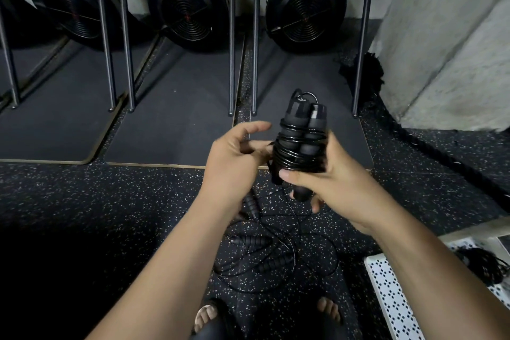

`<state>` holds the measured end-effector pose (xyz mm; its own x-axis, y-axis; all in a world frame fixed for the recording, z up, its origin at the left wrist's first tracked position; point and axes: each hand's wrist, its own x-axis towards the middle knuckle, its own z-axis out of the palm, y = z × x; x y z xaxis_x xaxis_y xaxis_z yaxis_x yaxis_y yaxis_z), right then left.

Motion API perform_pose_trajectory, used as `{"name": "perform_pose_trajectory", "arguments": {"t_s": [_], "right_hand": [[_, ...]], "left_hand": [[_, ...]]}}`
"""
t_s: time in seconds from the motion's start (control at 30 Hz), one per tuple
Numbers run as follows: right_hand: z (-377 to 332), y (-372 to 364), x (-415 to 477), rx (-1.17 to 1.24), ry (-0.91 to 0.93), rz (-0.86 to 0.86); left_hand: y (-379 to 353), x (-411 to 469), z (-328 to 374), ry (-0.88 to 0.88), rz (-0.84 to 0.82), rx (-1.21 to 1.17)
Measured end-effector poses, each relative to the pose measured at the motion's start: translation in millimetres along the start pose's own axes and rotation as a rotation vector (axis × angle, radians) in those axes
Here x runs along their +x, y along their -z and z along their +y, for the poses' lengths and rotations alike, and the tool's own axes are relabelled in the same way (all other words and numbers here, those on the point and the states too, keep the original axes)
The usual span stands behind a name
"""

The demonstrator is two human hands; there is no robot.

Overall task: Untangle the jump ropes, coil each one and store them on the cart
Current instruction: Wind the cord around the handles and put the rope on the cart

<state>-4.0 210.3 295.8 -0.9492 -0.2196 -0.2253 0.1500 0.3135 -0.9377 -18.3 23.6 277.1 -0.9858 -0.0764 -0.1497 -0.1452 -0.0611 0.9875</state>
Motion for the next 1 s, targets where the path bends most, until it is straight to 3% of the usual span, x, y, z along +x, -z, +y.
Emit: {"name": "perform_pose_trajectory", "arguments": {"t_s": [0.2,0.33,0.43,0.67,0.8,0.93,1.0], "right_hand": [[-7.9,17.4,-4.7,0.333,-0.129,-0.211],[5.5,1.5,-1.0,0.222,-0.062,-0.073],[8.0,-5.0,1.8,0.315,-0.021,-0.032],[4.5,0.0,2.5,0.236,0.039,0.111],[6.5,5.8,3.5,0.145,-0.023,0.088],[5.0,4.0,3.5,0.108,-0.068,0.049],[1.6,-0.7,1.9,-0.043,-0.015,0.112]], "left_hand": [[-2.8,-0.7,-2.3,0.082,-0.040,-0.252],[-11.8,-2.7,-6.8,0.033,0.024,0.011],[-11.7,-4.4,-4.6,-0.046,0.044,0.165],[0.3,-2.9,6.6,-0.007,-0.086,0.130],[1.8,-2.6,7.7,0.106,-0.182,-0.016],[-2.2,-2.8,9.5,0.278,-0.078,-0.286],[-4.9,-1.7,11.2,0.379,-0.024,-0.431]]}}
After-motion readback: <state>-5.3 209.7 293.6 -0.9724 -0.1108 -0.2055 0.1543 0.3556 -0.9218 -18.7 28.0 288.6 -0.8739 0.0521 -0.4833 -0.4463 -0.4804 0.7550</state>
